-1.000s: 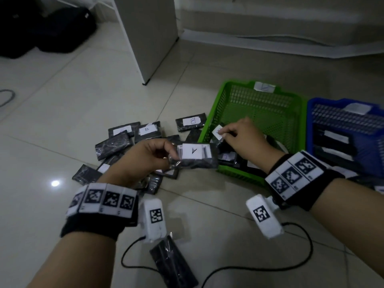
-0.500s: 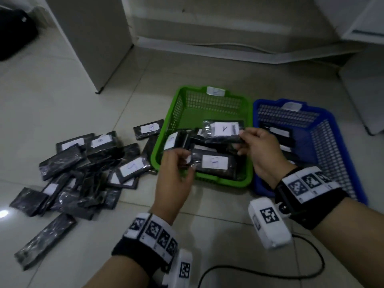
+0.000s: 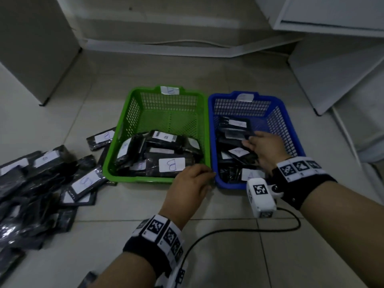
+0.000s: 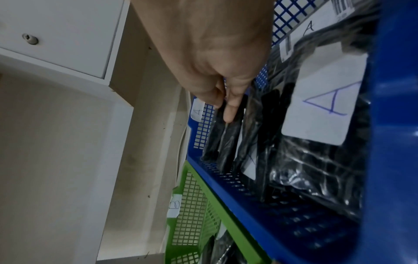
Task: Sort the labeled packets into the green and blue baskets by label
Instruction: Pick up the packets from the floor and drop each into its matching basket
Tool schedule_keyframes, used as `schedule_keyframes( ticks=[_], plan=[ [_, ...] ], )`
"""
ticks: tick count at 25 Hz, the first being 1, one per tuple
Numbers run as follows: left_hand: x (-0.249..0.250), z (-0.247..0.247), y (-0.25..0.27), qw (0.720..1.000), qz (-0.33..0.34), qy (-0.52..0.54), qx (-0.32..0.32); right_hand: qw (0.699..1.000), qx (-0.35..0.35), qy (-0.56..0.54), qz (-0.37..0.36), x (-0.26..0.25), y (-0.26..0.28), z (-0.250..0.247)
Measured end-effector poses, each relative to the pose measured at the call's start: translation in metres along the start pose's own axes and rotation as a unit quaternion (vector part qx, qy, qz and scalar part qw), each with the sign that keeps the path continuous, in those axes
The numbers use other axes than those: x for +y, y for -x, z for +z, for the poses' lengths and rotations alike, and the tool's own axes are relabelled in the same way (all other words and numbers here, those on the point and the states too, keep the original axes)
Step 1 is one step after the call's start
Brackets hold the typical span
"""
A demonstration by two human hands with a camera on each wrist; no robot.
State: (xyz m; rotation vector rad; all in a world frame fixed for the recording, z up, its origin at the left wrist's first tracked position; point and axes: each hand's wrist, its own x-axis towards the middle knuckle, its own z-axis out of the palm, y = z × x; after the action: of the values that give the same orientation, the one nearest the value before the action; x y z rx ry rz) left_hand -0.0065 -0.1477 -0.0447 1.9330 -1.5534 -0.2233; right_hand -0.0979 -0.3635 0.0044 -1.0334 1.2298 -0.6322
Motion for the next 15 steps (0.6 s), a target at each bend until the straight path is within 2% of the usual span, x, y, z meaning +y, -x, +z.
schedule_keyframes(
  ticks=[2,4,6,8,10,13,15],
  plan=[
    [-0.001,0.004,-0.002,0.999,-0.018,0.028,0.012,0.998,-0.026,0.05,-0.031,-0.001,0.005,-0.001],
    [0.0,0.006,-0.002,0.999,-0.022,0.037,0.015,0.978,-0.032,0.164,-0.125,0.004,0.016,-0.001],
    [0.001,0.001,0.002,0.999,-0.007,0.033,0.003,0.934,-0.035,0.273,-0.227,0.016,0.035,0.002],
    [0.001,-0.012,0.008,0.999,0.013,0.03,0.005,0.897,-0.046,0.32,-0.3,0.031,0.058,0.007],
    [-0.003,-0.032,0.023,0.999,0.018,0.01,0.047,0.863,-0.071,0.341,-0.366,0.047,0.084,0.016],
    [-0.022,-0.063,0.056,0.992,-0.034,-0.039,0.111,0.792,-0.135,0.388,-0.452,0.075,0.115,0.031],
    [-0.045,-0.082,0.091,0.986,-0.096,-0.059,0.121,0.751,-0.217,0.406,-0.473,0.098,0.137,0.05]
  ],
)
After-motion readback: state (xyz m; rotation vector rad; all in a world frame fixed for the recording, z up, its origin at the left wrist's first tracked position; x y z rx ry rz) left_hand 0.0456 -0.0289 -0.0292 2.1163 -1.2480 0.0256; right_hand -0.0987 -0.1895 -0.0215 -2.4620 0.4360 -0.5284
